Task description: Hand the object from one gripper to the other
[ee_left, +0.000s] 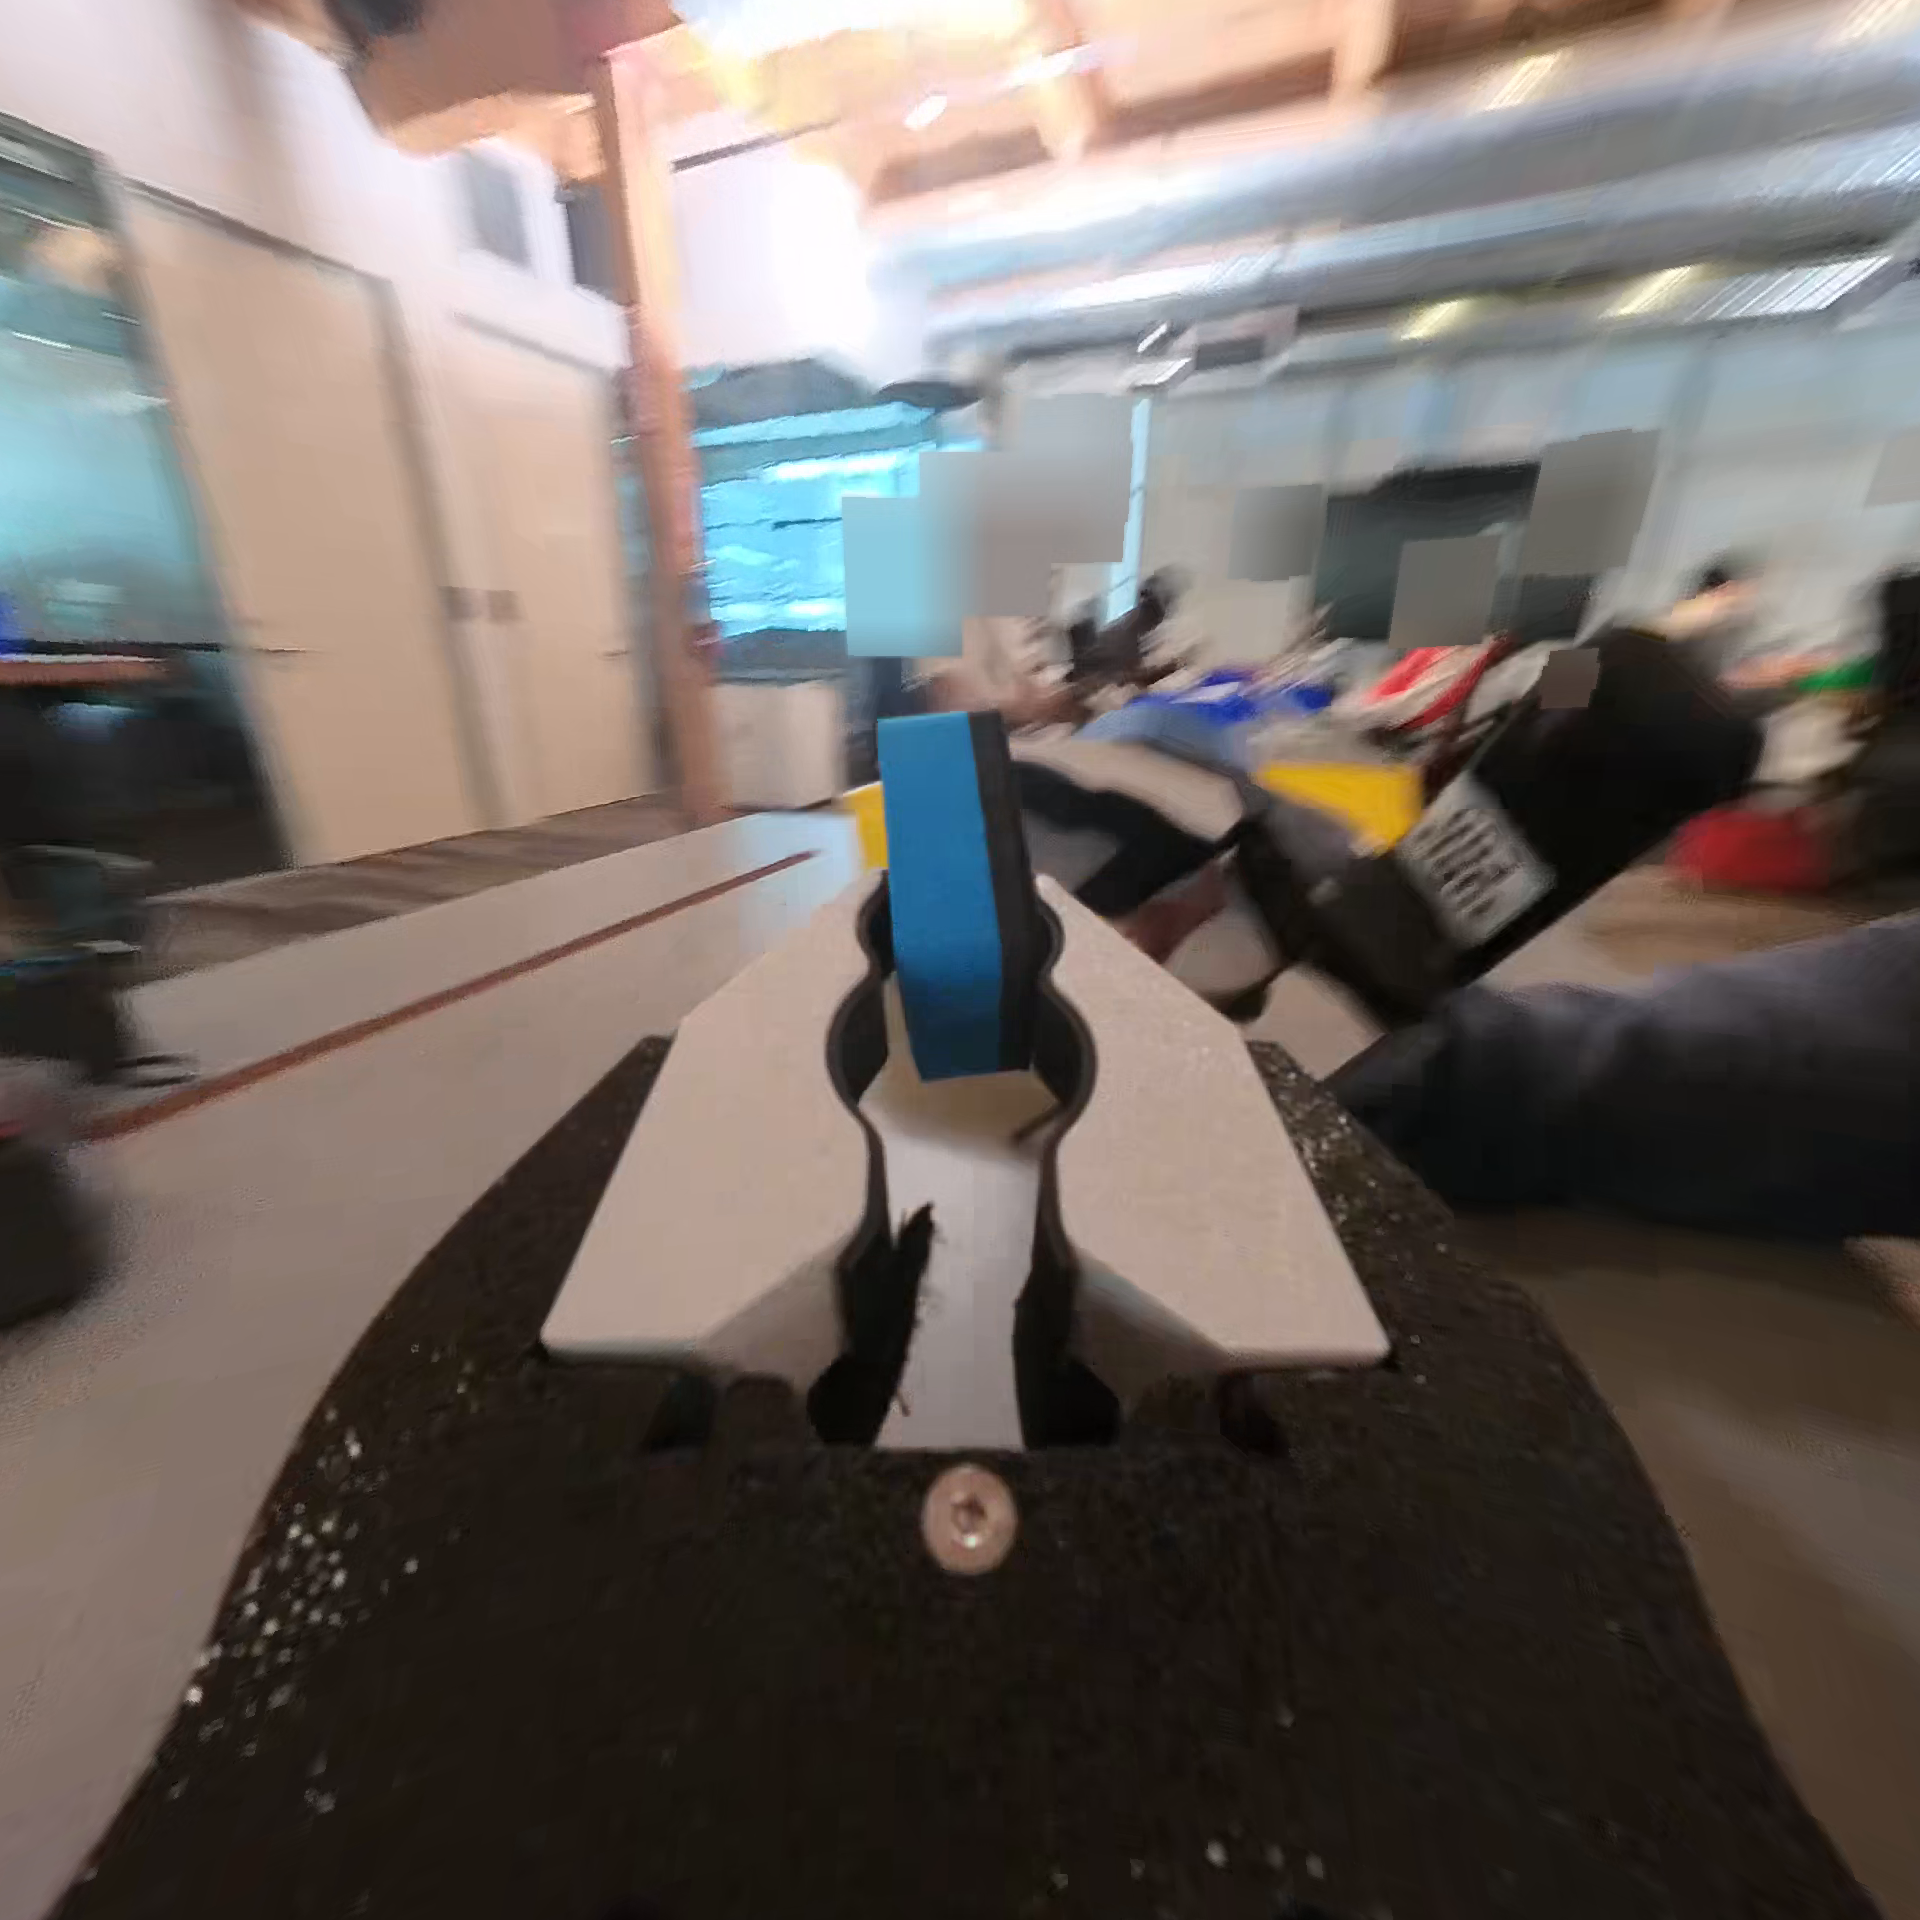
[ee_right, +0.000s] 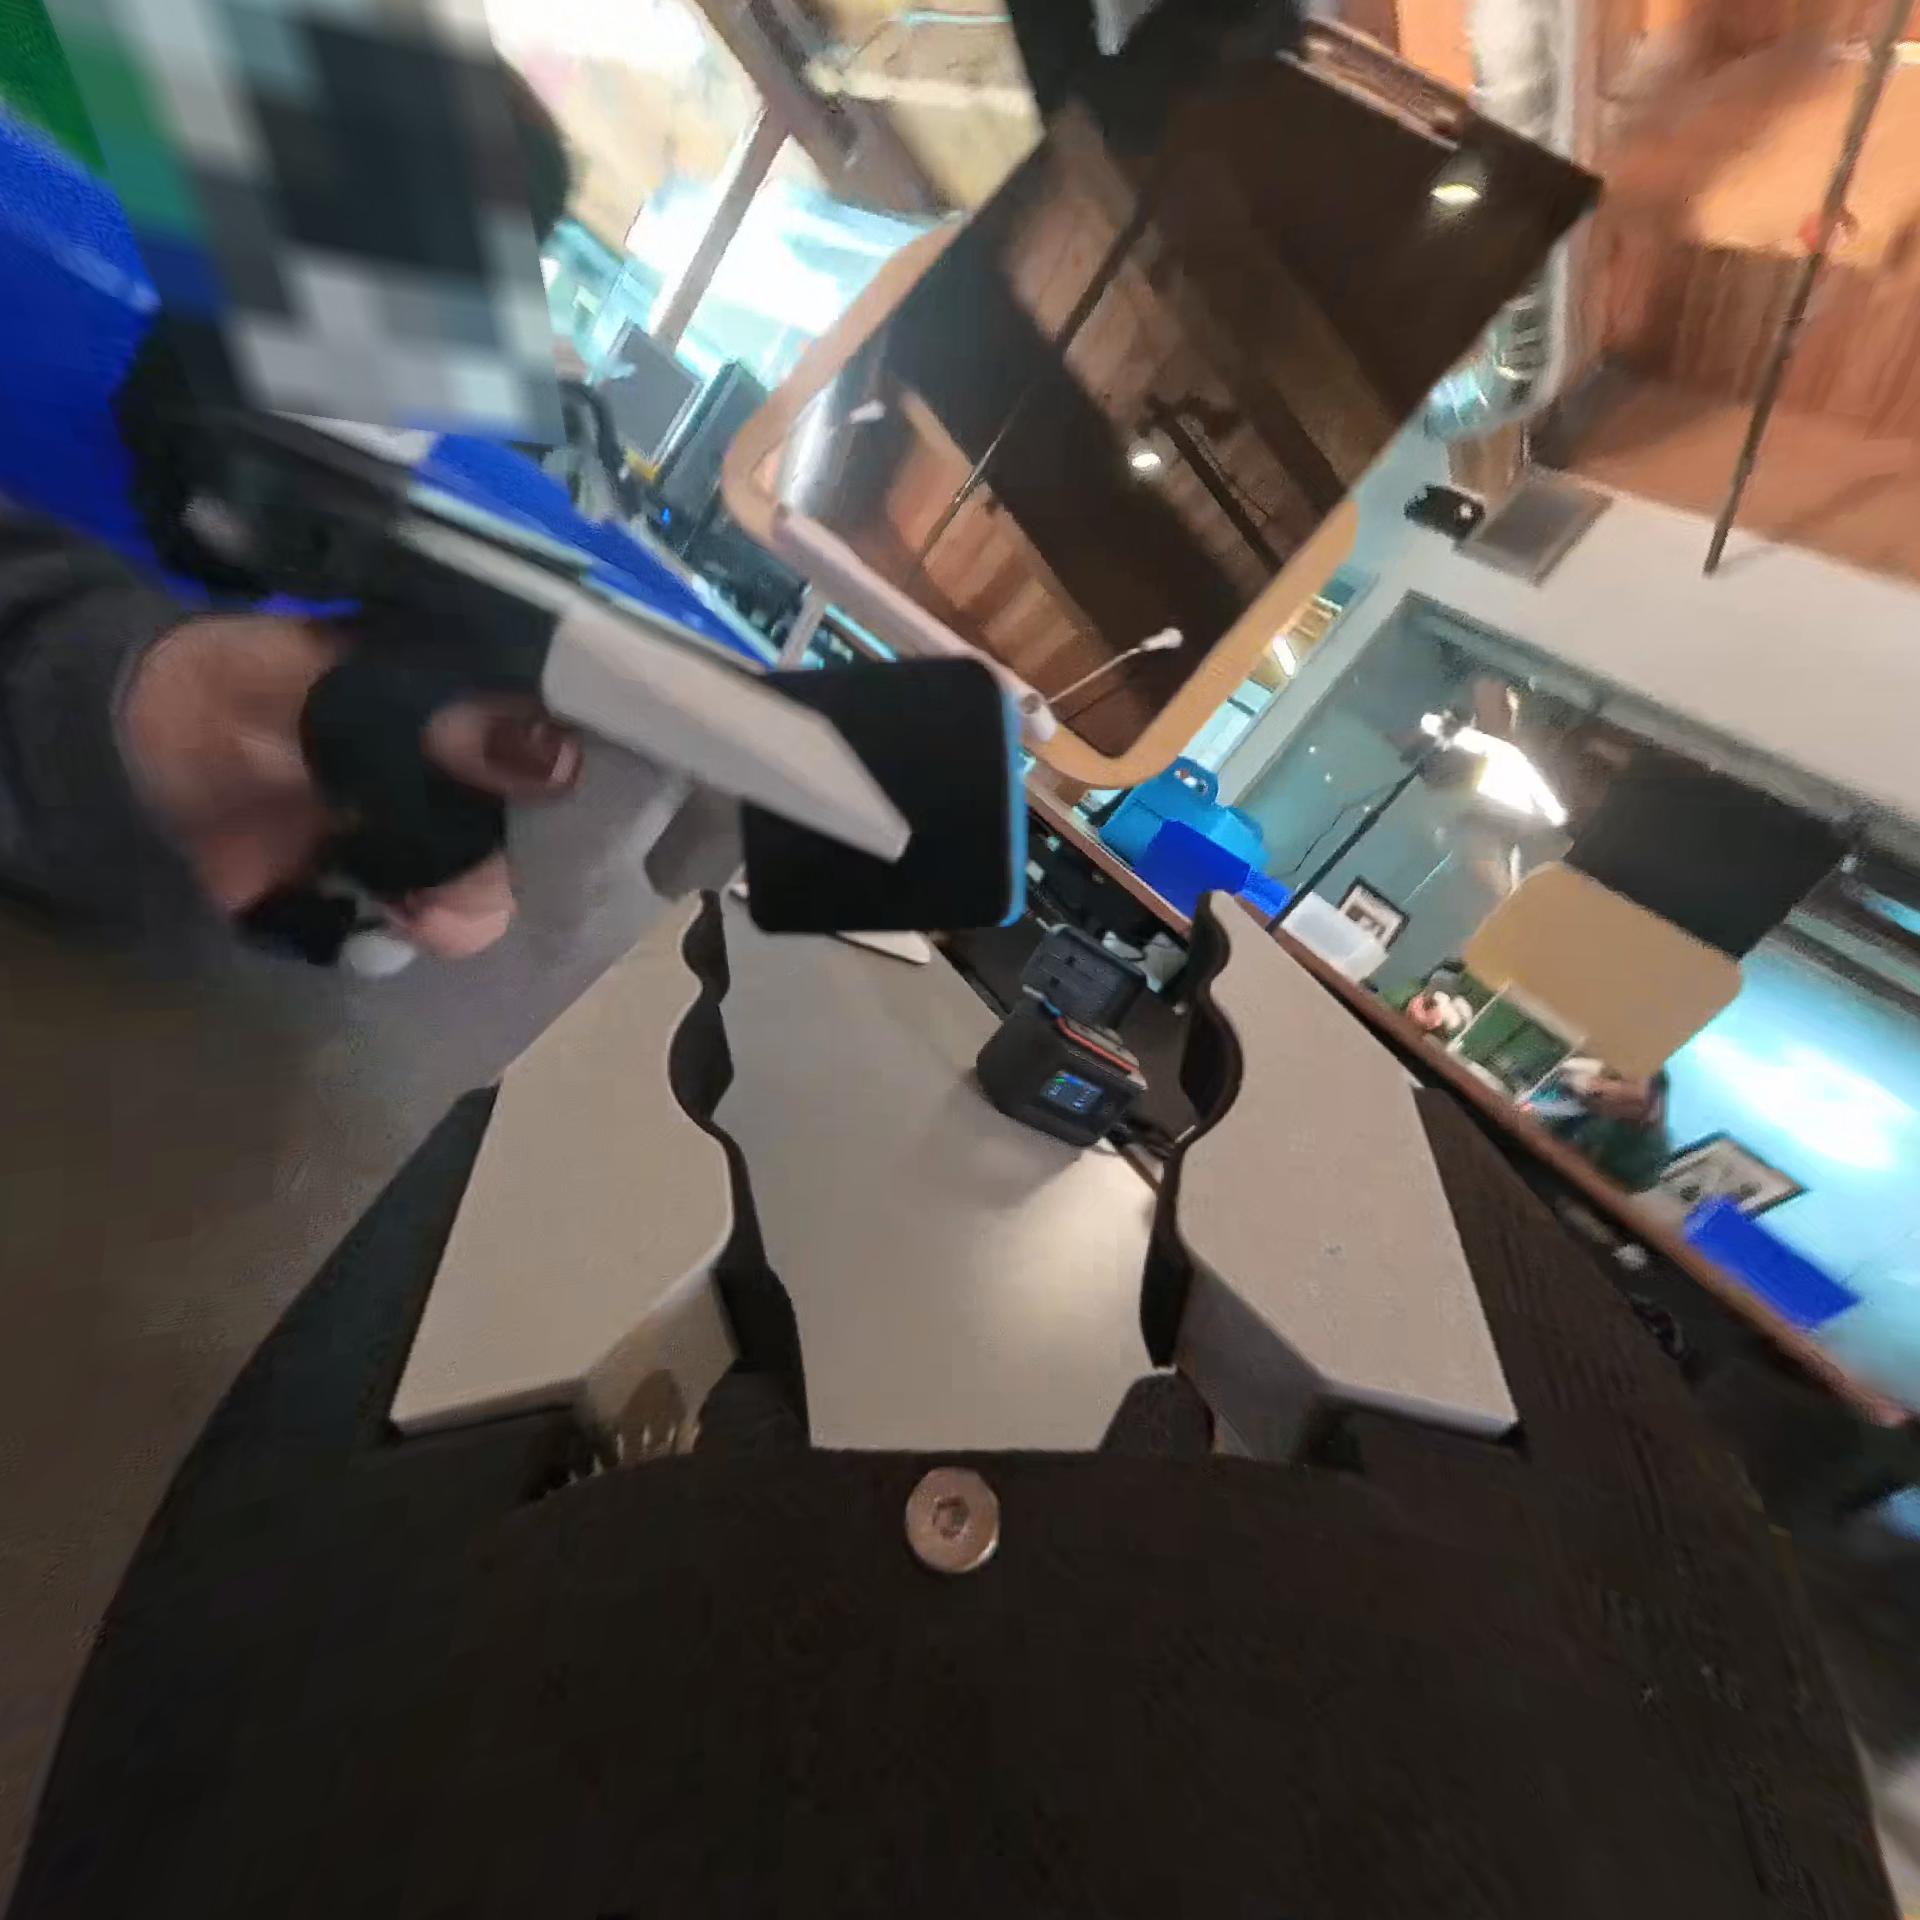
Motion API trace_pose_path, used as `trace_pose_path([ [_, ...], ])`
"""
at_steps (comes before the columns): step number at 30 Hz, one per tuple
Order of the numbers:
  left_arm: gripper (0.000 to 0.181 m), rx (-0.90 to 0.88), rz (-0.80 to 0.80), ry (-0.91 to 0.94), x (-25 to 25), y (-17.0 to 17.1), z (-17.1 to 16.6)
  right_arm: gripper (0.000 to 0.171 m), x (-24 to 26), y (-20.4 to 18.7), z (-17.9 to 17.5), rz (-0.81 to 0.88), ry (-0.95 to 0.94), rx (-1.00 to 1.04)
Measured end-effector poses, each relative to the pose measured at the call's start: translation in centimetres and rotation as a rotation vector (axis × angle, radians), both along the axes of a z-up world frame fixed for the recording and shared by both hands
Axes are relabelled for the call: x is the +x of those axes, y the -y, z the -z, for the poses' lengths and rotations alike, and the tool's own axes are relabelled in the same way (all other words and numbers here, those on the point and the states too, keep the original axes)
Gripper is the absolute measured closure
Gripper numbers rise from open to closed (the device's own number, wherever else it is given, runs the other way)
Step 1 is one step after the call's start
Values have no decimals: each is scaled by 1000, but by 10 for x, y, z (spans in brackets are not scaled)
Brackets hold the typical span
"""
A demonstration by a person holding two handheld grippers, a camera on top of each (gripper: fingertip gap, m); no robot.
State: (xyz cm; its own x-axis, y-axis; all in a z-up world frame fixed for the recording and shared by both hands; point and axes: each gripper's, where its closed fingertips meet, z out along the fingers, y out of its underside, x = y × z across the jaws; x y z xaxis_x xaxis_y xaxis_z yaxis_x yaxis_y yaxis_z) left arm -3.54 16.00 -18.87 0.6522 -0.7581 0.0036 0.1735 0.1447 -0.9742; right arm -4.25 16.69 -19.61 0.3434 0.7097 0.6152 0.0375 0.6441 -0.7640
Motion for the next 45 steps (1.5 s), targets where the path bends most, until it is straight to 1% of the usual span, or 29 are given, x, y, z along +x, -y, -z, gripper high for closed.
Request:
trace_pose_path([
  [1, 162, -12, 86, 72, 2, 7, -6, 81, -4, 4, 2, 9, 18, 50],
  [2, 162, -34, 164, 137, 4, 13, -12, 75, -6, 9, 0, 24, 16, 112],
  [4, 161, -114, 329, 247, 8, 23, -17, 72, -7, 19, -8, 67, 12, 267],
  [7, 161, -255, 508, 348, 14, 28, -11, 74, -10, 30, -7, 86, 43, 377],
  [9, 161, -325, 594, 378, 17, 29, -9, 81, -13, 33, -4, 89, 62, 409],
  [11, 161, -361, 626, 401, 17, 28, -7, 88, -12, 32, -5, 101, 59, 409],
  [13, 161, -388, 622, 403, 17, 26, -5, 107, -9, 28, -8, 115, 47, 387],
  [17, 161, -400, 618, 404, 18, 25, -3, 110, -8, 26, -7, 110, 55, 362],
  [20, 159, -383, 567, 401, 17, 21, -2, 110, -8, 21, -6, 114, 56, 313],
  [21, 154, -368, 530, 395, 16, 18, -2, 111, -8, 20, -6, 110, 48, 284],
  [23, 113, -339, 407, 375, 10, 8, 0, 111, -6, 14, -8, 102, 22, 196],
  [24, 101, -309, 341, 345, 6, 4, 0, 111, -4, 11, -9, 94, 7, 140],
  [25, 96, -259, 259, 299, 1, 0, 1, 110, -3, 7, -10, 80, -4, 74],
  [28, 97, -8, -61, 46, -21, -9, -2, 110, -3, -1, -4, -38, 1, -217],
  [29, 98, 96, -131, -70, -23, -6, -3, 110, -3, -2, -2, -93, -1, -337],
  [30, 94, 203, -178, -188, -21, -2, -4, 110, -3, -3, 0, -150, 6, -457],
  [32, 97, 406, -263, -367, -17, 9, -7, 111, -5, 0, 13, -259, 81, -673],
  [34, 107, 507, -270, -467, -7, 17, -3, 111, -4, 6, 26, -345, 153, -820],
  [36, 113, 519, -266, -507, -2, 17, 3, 111, -2, 6, 34, -378, 189, -910],
  [38, 104, 510, -242, -550, 1, 16, 10, 110, 0, -1, 33, -364, 167, -942],
  [39, 103, 515, -235, -549, 1, 17, 11, 110, 2, -3, 30, -367, 153, -958],
  [40, 101, 518, -227, -559, 2, 18, 12, 111, 4, -2, 28, -382, 151, -974],
  [41, 96, 523, -220, -601, 5, 17, 17, 111, 6, 3, 26, -421, 163, -994],
  [43, 95, 557, -237, -700, 10, 15, 28, 110, 8, 21, 24, -535, 219, -1064],
  [45, 99, 607, -226, -791, 20, 17, 39, 110, 7, 35, 28, -591, 277, -1092],
])
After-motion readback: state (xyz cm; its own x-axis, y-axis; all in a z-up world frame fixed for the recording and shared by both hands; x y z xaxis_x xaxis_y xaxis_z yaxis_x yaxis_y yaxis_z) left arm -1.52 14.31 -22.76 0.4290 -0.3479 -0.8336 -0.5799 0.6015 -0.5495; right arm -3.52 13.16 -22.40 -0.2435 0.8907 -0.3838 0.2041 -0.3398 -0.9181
